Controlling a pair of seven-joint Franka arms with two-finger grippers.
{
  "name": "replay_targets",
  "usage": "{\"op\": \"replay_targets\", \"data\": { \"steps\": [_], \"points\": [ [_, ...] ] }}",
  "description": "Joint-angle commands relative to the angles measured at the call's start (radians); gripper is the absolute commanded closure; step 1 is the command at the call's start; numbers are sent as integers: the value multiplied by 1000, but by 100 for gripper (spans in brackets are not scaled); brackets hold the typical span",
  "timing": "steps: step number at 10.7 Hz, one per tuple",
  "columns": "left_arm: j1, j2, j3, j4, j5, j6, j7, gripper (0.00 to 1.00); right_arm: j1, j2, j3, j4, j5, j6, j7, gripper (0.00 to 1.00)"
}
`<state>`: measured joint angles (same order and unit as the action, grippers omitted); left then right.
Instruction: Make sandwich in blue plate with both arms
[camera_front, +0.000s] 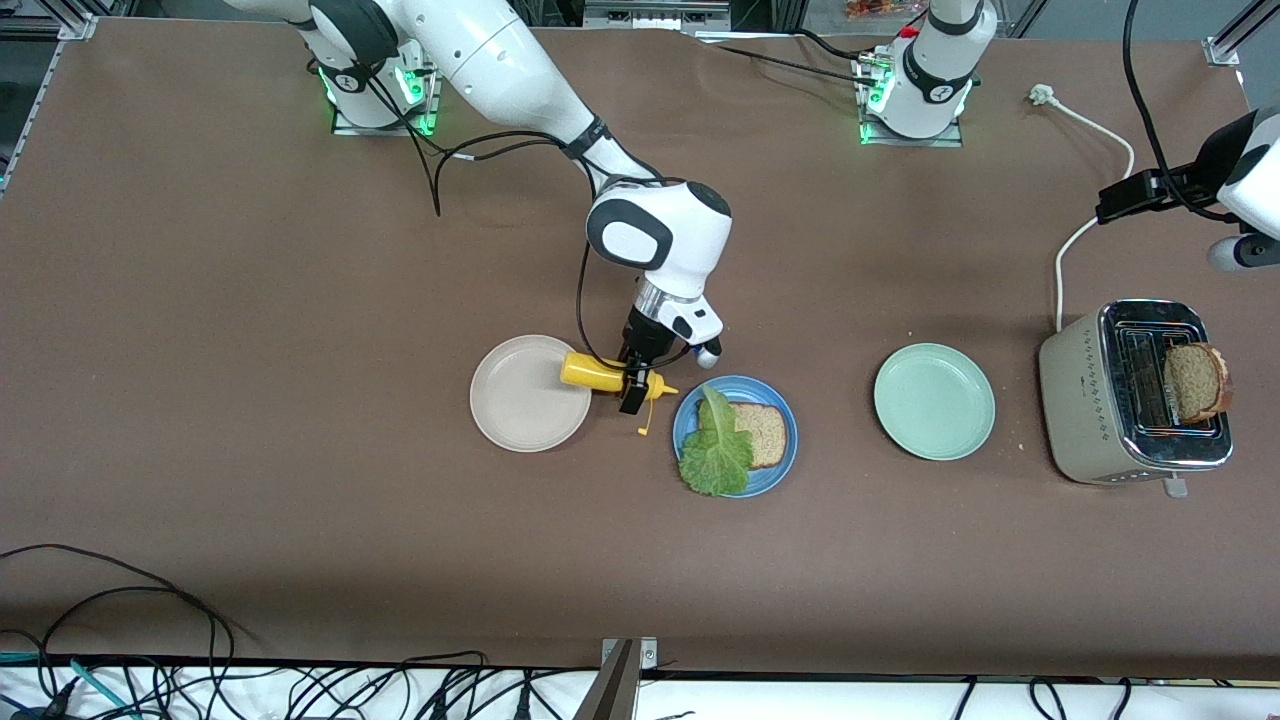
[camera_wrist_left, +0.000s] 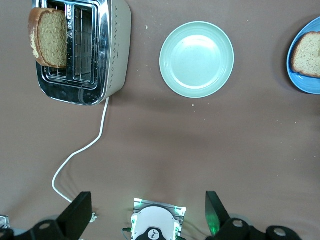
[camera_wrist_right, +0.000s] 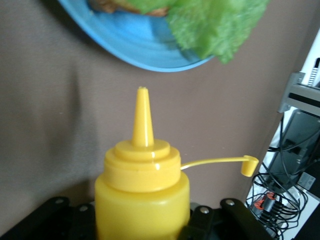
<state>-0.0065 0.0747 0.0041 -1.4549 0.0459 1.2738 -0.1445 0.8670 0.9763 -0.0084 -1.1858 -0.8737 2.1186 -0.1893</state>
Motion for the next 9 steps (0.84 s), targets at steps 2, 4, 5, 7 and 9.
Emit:
{"op": "replay_targets", "data": {
  "steps": [2,4,5,7,9],
  "points": [
    [3,14,-4,31,20,-11,0,0,-57,-111,8,23,161,-40,-125,100],
    [3,14,-4,31,22,-10,14,0,-100,-198,8,-14,254,-42,-180,100],
    [2,14,-4,31,23,-8,14,0,-127,-258,8,-56,296,-42,-182,100],
    [5,16,-3,33,23,5,16,0,-199,-368,8,-128,414,-42,-263,100],
    [2,34,-6,31,64,33,8,0,-282,-479,8,-207,577,-42,-405,100]
  ]
}}
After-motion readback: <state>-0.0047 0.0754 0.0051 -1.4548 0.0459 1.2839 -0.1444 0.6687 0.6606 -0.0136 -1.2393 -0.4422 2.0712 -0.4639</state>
